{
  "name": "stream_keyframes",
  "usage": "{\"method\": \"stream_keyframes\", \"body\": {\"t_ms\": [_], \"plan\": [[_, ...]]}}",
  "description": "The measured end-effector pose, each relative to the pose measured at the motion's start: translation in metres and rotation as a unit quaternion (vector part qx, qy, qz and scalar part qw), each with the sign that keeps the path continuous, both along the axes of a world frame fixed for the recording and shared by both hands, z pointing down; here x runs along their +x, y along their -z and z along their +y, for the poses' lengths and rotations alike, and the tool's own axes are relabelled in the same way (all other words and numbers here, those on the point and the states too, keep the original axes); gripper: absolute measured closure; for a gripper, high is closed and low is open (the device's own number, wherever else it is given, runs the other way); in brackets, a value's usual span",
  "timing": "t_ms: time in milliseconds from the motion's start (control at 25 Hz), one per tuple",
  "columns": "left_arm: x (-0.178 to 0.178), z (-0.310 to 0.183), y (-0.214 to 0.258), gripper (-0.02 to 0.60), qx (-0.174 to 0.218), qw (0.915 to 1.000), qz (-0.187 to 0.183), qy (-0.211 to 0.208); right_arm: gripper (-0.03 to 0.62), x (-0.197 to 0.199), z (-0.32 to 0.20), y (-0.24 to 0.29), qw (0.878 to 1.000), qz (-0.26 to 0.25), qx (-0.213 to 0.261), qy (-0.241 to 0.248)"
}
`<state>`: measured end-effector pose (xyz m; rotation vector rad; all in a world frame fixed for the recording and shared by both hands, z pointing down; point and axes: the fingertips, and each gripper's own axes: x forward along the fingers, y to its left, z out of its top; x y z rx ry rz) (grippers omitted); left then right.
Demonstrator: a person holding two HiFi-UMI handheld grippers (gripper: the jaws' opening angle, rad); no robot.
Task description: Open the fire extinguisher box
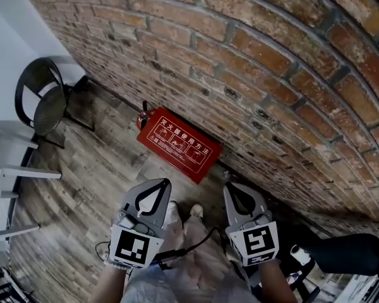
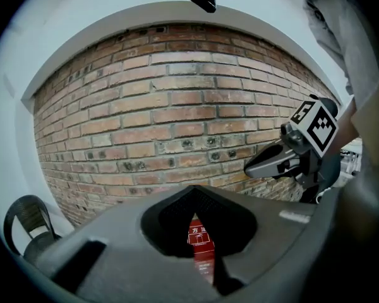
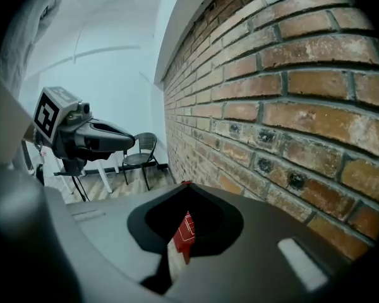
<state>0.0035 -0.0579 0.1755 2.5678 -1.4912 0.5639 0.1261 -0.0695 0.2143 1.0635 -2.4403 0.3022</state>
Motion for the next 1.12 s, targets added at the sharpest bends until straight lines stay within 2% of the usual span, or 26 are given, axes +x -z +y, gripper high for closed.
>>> {"method": "stream_keyframes", "body": {"t_ms": [240,440,560,720,960,1120], "plan": [[-0.011,-0.009,-0.043,0.584,-0.033,0.9993,0.016,0.009,0.586,-0.015,-0.017,-0.037,1.0,0.007,-0.02,0.012],[-0.022,-0.009,-0.09,0.584,-0.05,0.9987,-0.007,-0.002,0.586,-0.017,-0.023,-0.086,0.999,0.012,-0.051,0.008],[-0.027,-0.014,-0.114,0.584,-0.055,0.9985,-0.009,-0.003,0.586,-0.016,-0.028,-0.115,0.997,0.022,-0.071,0.003],[-0.034,-0.016,-0.154,0.584,-0.08,0.9968,-0.006,0.001,0.586,-0.017,-0.029,-0.152,0.995,0.027,-0.097,-0.004],[-0.039,-0.02,-0.211,0.584,-0.101,0.9948,-0.009,0.006,0.514,-0.021,-0.028,-0.215,0.985,-0.008,-0.168,-0.029],[-0.032,-0.018,-0.245,0.584,-0.111,0.9937,-0.017,-0.005,0.471,-0.023,-0.029,-0.252,0.976,-0.041,-0.209,-0.042]]}}
